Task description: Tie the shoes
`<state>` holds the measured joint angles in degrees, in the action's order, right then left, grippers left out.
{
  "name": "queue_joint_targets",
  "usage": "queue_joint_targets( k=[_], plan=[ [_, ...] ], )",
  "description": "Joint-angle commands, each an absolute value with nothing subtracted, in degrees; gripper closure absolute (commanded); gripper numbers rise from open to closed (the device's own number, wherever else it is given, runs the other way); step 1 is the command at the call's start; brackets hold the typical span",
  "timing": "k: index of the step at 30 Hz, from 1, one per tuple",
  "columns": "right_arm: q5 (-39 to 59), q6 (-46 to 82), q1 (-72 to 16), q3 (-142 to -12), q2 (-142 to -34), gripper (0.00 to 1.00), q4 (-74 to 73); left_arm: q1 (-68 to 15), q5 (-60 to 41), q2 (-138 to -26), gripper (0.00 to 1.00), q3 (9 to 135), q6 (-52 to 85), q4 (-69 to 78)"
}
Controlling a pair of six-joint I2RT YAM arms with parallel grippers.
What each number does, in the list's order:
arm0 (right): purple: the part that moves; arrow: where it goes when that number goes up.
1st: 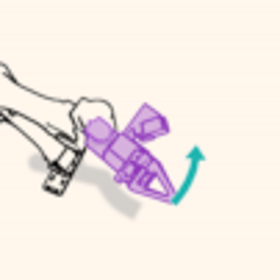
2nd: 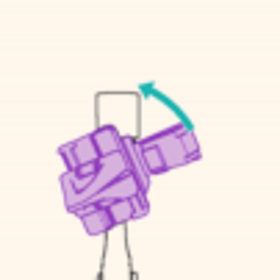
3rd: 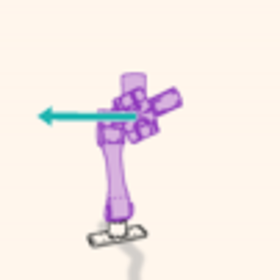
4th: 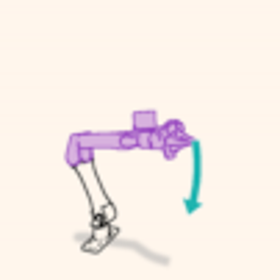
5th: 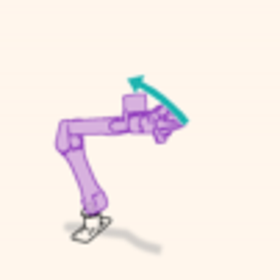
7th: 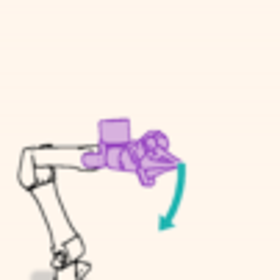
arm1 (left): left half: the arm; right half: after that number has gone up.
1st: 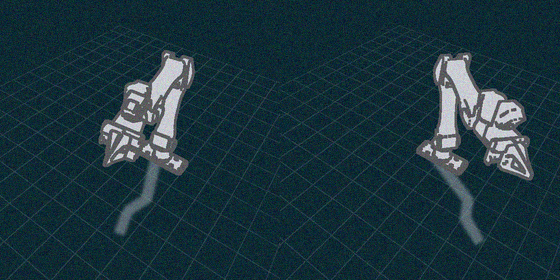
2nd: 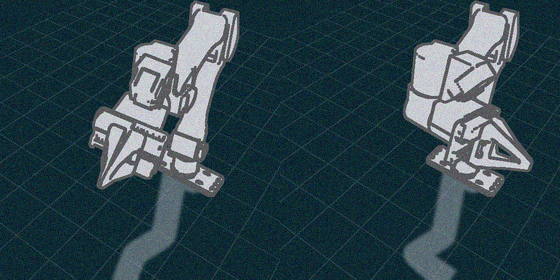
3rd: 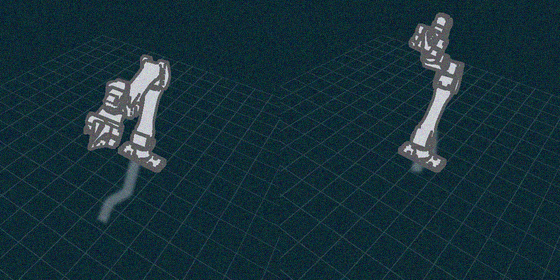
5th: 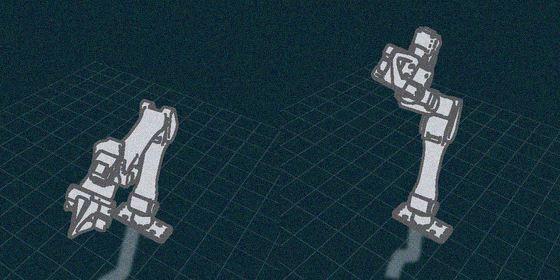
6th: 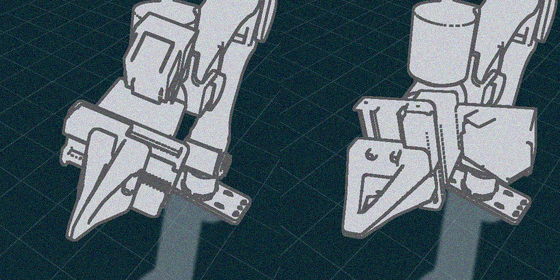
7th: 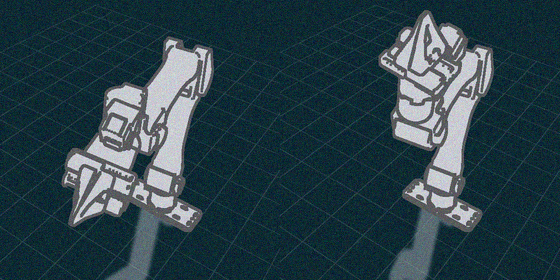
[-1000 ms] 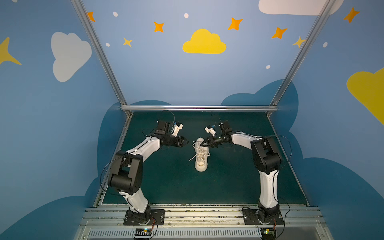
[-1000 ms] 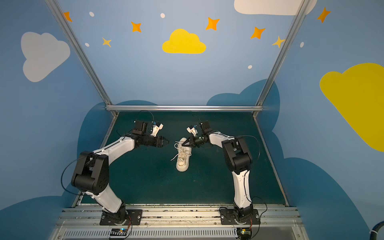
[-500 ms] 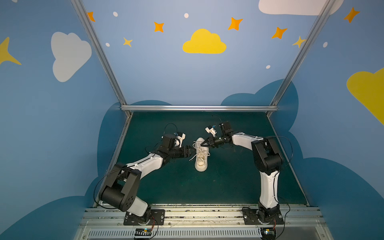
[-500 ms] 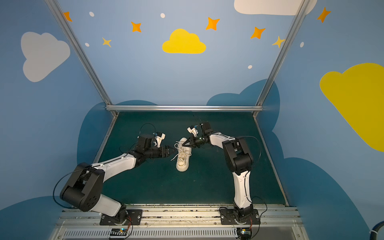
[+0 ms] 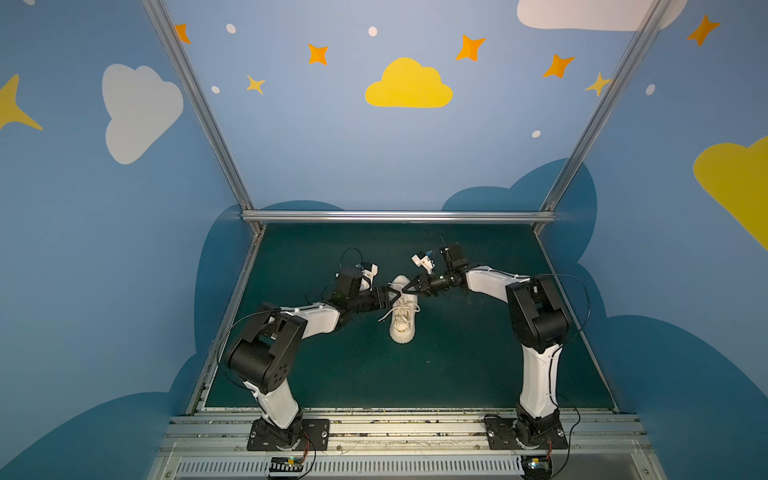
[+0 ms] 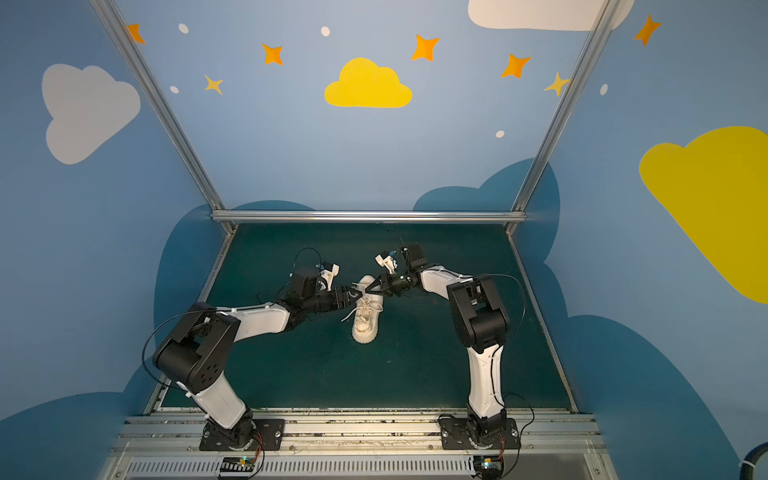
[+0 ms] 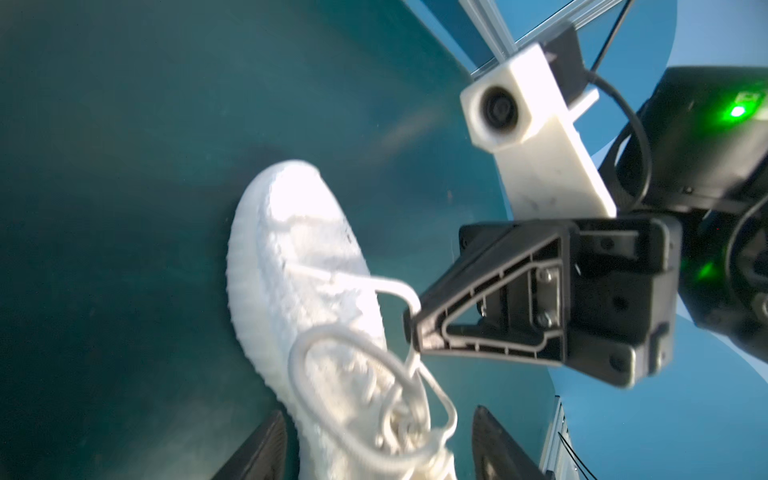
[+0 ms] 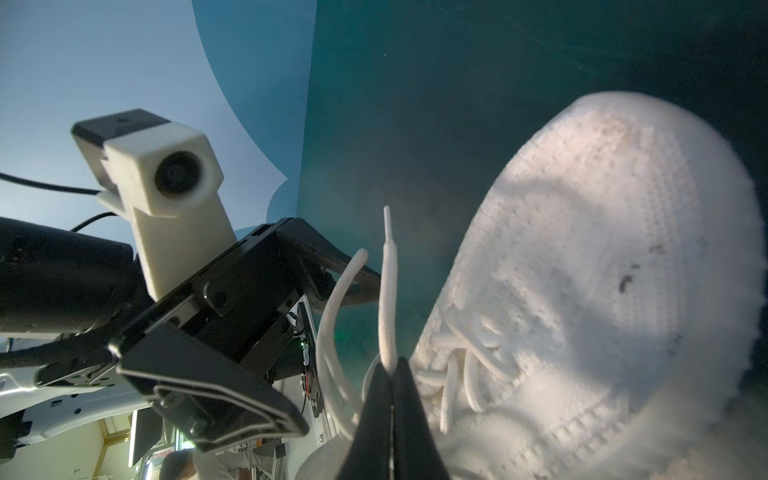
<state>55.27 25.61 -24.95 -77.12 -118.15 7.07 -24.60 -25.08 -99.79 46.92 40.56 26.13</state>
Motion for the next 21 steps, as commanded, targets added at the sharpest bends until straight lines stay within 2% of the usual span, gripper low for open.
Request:
queue_joint_targets(
  k=[1, 3, 12, 16, 21],
  plan=[
    [55.34, 25.23, -24.87, -76.38, -116.05, 1.0, 6.85, -24.92, -26.4, -101.79, 0.36, 49.31, 41.55, 29.68],
    [55.28, 25.22, -24.81, -76.3, -116.01, 1.0, 6.86, -25.06, -26.44, -102.63, 0.42, 49.66, 41.81, 30.01],
    [52.79, 28.46, -24.28, -72.86, -113.28, 1.0, 2.6, -25.09, -23.77, -101.1, 0.88, 48.05, 41.35, 30.07],
    [48.37, 31.84, -23.58, -68.59, -109.65, 1.0, -1.44, -25.07, -23.39, -100.27, 0.95, 47.09, 41.32, 29.88],
    [43.86, 34.53, -23.03, -64.27, -105.9, 1.0, -3.61, -24.99, -22.6, -99.34, 0.97, 45.67, 41.47, 29.97]
  ],
)
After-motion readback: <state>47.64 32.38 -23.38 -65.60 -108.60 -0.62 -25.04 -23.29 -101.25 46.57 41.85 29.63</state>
